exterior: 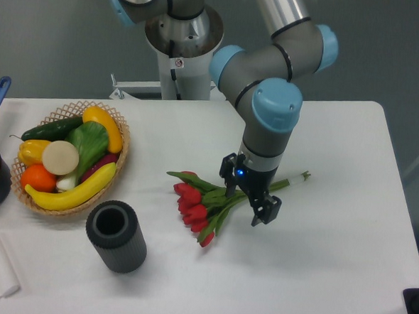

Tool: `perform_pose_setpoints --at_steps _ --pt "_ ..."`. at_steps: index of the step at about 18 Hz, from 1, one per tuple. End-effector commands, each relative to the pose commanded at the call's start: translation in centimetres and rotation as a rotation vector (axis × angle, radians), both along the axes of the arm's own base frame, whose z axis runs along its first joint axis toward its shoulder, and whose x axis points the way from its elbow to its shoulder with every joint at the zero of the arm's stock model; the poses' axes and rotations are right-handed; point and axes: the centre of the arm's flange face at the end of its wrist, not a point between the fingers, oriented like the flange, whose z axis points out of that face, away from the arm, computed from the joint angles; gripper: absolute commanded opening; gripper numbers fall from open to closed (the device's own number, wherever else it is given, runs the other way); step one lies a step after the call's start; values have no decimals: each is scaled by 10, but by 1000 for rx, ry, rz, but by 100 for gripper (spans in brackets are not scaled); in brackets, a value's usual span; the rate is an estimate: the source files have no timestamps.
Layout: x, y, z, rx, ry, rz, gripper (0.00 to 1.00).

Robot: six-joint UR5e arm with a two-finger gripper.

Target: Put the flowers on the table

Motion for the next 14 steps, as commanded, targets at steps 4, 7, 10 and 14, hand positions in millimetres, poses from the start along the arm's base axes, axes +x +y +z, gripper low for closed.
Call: perform_pose_setpoints --at_steps 4,7,10,14 --pt "-20 -13 41 -62 -57 -117 100" --pt "-37 -38 64 -89 -85 -211 100" --pt "-45 -74 84 -89 -78 -249 100" --pt "-50 -97 90 -88 -59 -295 100"
